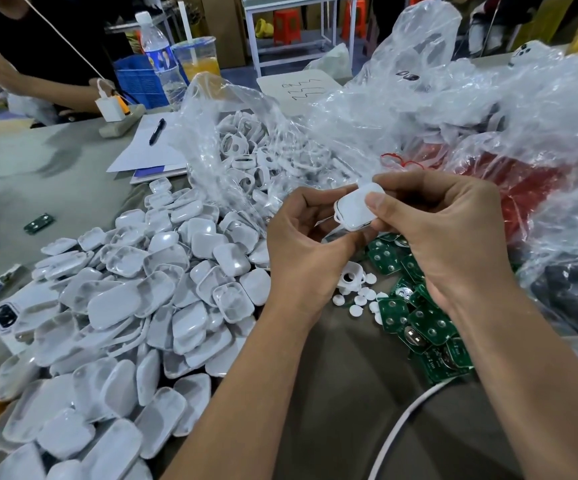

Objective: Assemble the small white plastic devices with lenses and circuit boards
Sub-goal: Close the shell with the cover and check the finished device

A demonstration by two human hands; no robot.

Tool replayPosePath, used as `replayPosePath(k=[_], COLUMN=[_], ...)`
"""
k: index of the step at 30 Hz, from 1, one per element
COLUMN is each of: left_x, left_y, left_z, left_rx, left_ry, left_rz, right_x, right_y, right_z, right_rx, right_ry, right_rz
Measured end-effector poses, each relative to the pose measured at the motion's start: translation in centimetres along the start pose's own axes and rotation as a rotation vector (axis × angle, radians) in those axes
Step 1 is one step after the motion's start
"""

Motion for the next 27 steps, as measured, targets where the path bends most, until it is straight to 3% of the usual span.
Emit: replayPosePath(k=[16,27], left_x=[0.0,0.3], left_y=[0.0,0.1], left_z=[0.2,0.5], left_rx=[-0.016,-0.066], left_ry=[0.010,0.007], left_rz=[0.004,0.014], right_x=[0.2,0.4], right_y=[0.1,0.7], right_z=[-0.4,1.8], right_rx=[0.243,0.008], right_ry=[-0.103,0.103], right_rz=[0.038,-0.003])
Point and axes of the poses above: each hand's wrist, its own x-axis away from the middle knuckle, its own y-axis out of the palm, z = x × y, the point moved 9 cm from there along -x, towards the middle knuckle, and after that the axes turned 3 degrees about -y, right-handed, at the moved point
